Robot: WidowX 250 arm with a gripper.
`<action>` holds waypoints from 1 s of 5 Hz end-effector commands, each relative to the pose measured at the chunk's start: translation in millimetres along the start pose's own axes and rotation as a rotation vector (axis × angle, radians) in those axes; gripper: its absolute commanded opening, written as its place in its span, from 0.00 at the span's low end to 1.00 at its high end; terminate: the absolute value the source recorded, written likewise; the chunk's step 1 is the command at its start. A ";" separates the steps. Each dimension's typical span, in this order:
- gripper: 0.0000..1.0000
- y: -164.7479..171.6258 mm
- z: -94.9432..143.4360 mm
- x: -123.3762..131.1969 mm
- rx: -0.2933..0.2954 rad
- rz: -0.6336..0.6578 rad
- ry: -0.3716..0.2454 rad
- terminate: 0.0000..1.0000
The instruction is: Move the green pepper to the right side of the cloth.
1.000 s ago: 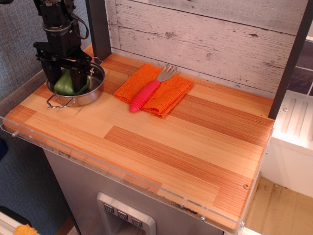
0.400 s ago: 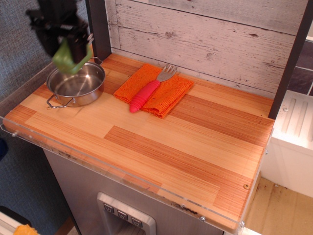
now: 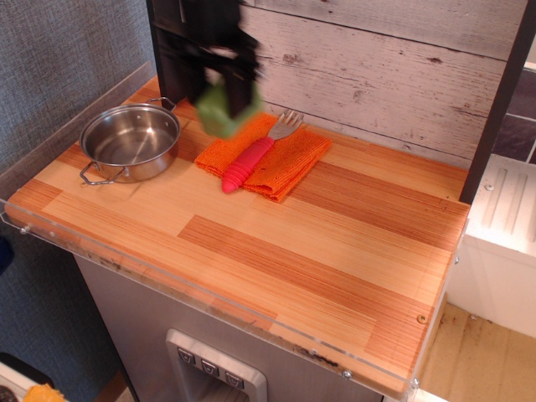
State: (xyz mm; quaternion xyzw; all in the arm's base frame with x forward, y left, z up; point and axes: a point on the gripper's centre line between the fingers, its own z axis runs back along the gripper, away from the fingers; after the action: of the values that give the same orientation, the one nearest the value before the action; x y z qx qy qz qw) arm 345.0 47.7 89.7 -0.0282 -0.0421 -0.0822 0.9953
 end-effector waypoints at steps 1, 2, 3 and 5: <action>0.00 -92.1 -14.9 29.5 0.079 -0.122 -0.041 0.00; 0.00 -109.4 -28.2 30.3 0.103 -0.080 -0.035 0.00; 0.00 -115.4 -33.6 30.3 0.074 -0.032 -0.048 0.00; 1.00 -111.9 -39.7 27.8 0.015 0.012 -0.060 0.00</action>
State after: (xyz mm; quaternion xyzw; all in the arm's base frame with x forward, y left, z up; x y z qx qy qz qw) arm 360.7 -71.6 47.7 -0.0215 -0.0557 -0.0768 0.9953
